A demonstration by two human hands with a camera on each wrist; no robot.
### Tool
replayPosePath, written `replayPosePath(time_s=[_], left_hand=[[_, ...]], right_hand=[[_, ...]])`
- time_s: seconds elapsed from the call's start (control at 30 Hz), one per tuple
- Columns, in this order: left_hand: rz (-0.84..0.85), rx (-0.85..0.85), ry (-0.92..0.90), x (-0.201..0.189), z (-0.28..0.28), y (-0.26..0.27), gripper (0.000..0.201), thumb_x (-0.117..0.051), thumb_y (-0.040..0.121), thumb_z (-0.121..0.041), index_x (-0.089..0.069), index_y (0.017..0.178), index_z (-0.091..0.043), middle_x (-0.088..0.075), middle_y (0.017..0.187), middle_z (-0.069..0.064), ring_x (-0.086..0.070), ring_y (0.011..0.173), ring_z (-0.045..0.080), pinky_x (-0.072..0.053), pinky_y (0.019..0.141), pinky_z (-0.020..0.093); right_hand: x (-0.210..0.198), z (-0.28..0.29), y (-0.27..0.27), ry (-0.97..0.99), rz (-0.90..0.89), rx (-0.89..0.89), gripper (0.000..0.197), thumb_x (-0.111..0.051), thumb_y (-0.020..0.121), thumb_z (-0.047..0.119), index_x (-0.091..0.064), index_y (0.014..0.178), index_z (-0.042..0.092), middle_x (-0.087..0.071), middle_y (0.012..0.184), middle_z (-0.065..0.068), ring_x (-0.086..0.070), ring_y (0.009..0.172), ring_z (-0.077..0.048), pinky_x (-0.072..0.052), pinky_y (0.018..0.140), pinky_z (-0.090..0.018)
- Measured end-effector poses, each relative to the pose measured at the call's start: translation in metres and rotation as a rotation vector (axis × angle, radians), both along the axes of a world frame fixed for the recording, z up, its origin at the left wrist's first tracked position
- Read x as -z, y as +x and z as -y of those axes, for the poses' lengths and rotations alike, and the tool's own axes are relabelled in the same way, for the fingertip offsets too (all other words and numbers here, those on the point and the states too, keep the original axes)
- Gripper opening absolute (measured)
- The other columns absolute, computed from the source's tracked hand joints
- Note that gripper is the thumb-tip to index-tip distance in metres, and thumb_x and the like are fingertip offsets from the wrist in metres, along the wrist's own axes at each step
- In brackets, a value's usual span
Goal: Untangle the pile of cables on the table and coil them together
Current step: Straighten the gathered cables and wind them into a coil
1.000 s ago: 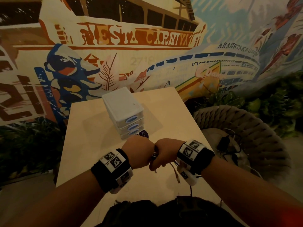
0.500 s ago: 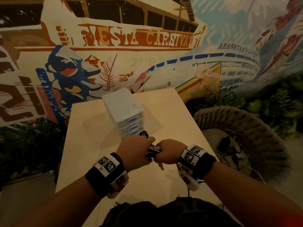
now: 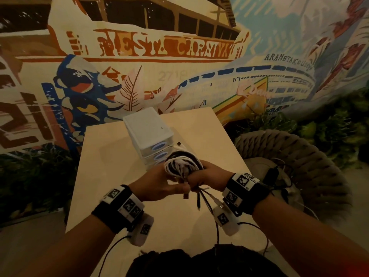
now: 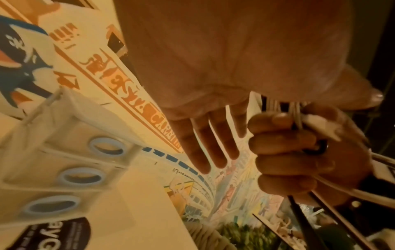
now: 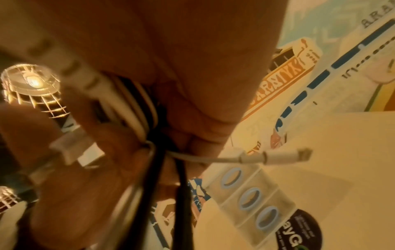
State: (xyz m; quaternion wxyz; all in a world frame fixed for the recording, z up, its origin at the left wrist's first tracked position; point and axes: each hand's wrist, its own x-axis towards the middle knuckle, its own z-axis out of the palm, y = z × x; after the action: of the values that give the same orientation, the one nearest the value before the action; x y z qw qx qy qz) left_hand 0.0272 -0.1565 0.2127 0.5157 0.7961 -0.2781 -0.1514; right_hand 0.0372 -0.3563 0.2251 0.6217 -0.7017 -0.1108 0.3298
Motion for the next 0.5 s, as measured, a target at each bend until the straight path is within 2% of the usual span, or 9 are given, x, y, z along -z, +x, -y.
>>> replayPosePath(time_s=[0.07,0.1,0.17,0.23,0.3,0.33,0.37,0.43,0.5], left_hand=[[-0.037,0.049,-0.15,-0.005,0.008,-0.002,0.062,-0.072,0.088,-0.048,-0.057,0.138,-0.015,-0.059,0.143,-0.004,-0.056,0.133,0.016,-0.05,0.105,0.03],[-0.062,0.056,-0.209,-0.01,0.01,-0.003,0.06,-0.071,0.09,-0.046,-0.058,0.137,-0.012,-0.058,0.145,-0.002,-0.054,0.136,0.019,-0.049,0.107,0.032],[-0.092,0.038,-0.296,-0.019,0.011,-0.005,0.055,-0.071,0.09,-0.048,-0.061,0.132,-0.014,-0.057,0.147,-0.002,-0.053,0.138,0.021,-0.049,0.108,0.035],[-0.117,0.035,-0.359,-0.024,0.01,-0.007,0.045,-0.071,0.091,-0.045,-0.067,0.128,-0.02,-0.06,0.145,-0.002,-0.054,0.136,0.022,-0.05,0.107,0.037],[-0.116,0.026,-0.408,-0.031,0.011,-0.01,0.028,-0.072,0.09,-0.038,-0.074,0.117,-0.033,-0.068,0.133,-0.006,-0.061,0.128,0.017,-0.053,0.102,0.035],[-0.115,0.019,-0.417,-0.033,0.011,-0.01,0.023,-0.073,0.089,-0.032,-0.076,0.112,-0.035,-0.071,0.126,-0.008,-0.064,0.123,0.014,-0.054,0.099,0.032],[-0.105,0.002,-0.412,-0.033,0.009,-0.008,0.02,-0.074,0.089,-0.025,-0.077,0.108,-0.031,-0.074,0.12,-0.006,-0.066,0.119,0.015,-0.055,0.097,0.031],[-0.044,-0.053,-0.365,-0.033,0.005,-0.004,0.013,-0.074,0.091,-0.014,-0.075,0.104,-0.016,-0.075,0.114,0.005,-0.068,0.115,0.022,-0.055,0.098,0.038],[-0.007,-0.099,-0.324,-0.035,0.002,-0.002,0.015,-0.072,0.091,-0.008,-0.075,0.098,-0.022,-0.075,0.104,0.004,-0.07,0.105,0.02,-0.056,0.093,0.035]], right_hand=[[-0.003,-0.007,-0.002,0.031,-0.023,-0.051,0.061,-0.07,0.061,0.015,-0.062,0.115,-0.011,-0.06,0.08,-0.018,-0.053,0.065,-0.024,-0.049,0.056,-0.026],[-0.003,-0.011,-0.003,0.042,-0.034,-0.061,0.059,-0.067,0.066,0.013,-0.06,0.118,-0.012,-0.06,0.083,-0.017,-0.054,0.067,-0.025,-0.049,0.057,-0.026],[-0.002,-0.016,-0.004,0.08,-0.047,-0.047,0.06,-0.064,0.067,0.011,-0.057,0.119,-0.017,-0.061,0.087,-0.019,-0.055,0.073,-0.031,-0.049,0.059,-0.029],[-0.003,-0.019,-0.005,0.111,-0.058,-0.034,0.043,-0.059,0.073,0.003,-0.06,0.114,-0.011,-0.066,0.086,-0.016,-0.061,0.077,-0.033,-0.051,0.06,-0.029],[-0.009,-0.019,-0.006,0.141,-0.022,-0.075,0.027,-0.058,0.08,-0.005,-0.064,0.104,0.005,-0.07,0.08,-0.006,-0.067,0.068,-0.019,-0.054,0.06,-0.026],[-0.011,-0.018,-0.007,0.142,-0.002,-0.109,0.023,-0.06,0.08,-0.003,-0.064,0.101,0.008,-0.069,0.079,-0.006,-0.067,0.066,-0.016,-0.055,0.063,-0.027],[-0.011,-0.018,-0.006,0.117,0.019,-0.139,0.02,-0.062,0.079,0.002,-0.064,0.098,0.009,-0.068,0.08,-0.01,-0.067,0.067,-0.017,-0.056,0.067,-0.029],[-0.01,-0.017,-0.007,0.054,0.061,-0.201,0.014,-0.064,0.082,0.009,-0.067,0.095,0.005,-0.065,0.083,-0.016,-0.065,0.072,-0.023,-0.057,0.074,-0.035],[-0.004,-0.015,-0.007,-0.022,0.086,-0.276,0.02,-0.063,0.093,0.014,-0.065,0.102,-0.003,-0.063,0.086,-0.017,-0.063,0.076,-0.026,-0.057,0.076,-0.034]])
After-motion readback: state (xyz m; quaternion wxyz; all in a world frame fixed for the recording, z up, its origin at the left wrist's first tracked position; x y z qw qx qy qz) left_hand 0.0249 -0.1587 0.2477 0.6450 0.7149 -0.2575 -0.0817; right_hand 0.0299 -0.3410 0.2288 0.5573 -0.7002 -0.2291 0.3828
